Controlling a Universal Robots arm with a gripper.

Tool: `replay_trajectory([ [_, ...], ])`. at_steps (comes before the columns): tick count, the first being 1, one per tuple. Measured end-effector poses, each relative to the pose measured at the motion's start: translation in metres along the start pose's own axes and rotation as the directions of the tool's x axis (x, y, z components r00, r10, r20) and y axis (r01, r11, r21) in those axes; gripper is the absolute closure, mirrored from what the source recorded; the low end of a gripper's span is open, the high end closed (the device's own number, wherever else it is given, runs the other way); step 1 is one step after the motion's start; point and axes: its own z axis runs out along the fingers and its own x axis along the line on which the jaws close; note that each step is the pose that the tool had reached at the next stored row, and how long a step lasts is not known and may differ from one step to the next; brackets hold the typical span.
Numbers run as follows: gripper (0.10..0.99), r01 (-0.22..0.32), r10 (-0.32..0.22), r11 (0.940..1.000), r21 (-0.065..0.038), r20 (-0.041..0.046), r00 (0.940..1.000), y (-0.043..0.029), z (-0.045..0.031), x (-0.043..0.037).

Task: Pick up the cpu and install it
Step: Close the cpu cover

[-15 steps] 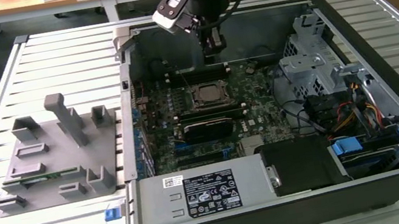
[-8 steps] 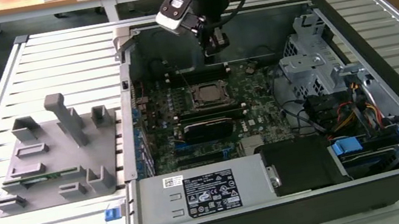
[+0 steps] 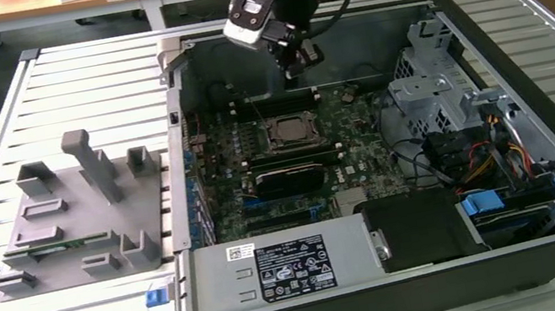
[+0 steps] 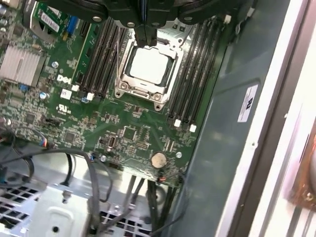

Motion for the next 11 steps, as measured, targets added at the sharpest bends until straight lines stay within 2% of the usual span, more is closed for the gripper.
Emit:
replay_trajectory([
  [3,0.980,0.055,-0.055,0.9985,0.001,-0.0002,0.9985,0.0000,0.0002,0.0000],
  [6,0.980,0.109,-0.109,0.9941,0.003,-0.0005,0.9941,0.0000,0.0004,0.0000],
  [11,0.980,0.199,-0.199,0.9800,0.005,-0.0012,0.9800,0.0000,0.0010,0.0000],
])
